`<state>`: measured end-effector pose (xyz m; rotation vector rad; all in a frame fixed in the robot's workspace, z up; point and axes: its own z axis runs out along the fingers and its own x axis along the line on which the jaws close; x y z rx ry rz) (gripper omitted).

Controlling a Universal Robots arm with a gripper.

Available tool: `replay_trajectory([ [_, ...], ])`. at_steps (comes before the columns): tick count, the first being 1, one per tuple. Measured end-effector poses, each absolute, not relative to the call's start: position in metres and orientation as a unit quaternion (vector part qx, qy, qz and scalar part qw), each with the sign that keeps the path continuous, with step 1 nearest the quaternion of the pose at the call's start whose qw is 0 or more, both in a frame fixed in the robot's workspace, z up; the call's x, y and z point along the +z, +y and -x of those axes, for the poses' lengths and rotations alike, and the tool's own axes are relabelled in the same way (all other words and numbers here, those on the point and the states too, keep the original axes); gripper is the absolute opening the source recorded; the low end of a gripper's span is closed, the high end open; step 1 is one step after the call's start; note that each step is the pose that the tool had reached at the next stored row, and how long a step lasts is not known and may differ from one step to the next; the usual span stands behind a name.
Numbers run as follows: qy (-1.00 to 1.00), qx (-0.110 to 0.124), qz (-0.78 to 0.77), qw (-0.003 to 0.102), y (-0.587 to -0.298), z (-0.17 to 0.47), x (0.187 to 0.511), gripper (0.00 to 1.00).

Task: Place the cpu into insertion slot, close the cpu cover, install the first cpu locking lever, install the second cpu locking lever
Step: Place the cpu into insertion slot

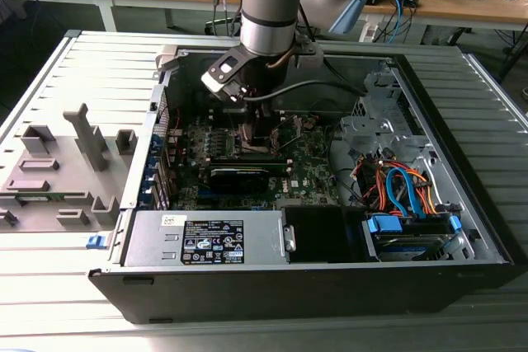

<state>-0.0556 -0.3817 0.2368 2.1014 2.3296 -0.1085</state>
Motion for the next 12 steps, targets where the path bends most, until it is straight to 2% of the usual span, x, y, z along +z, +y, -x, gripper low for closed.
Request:
replay_trajectory([
  [12, 0.722, -0.035, -0.691, 0.000, -0.3796, 0.0518, 0.2328, 0.55],
])
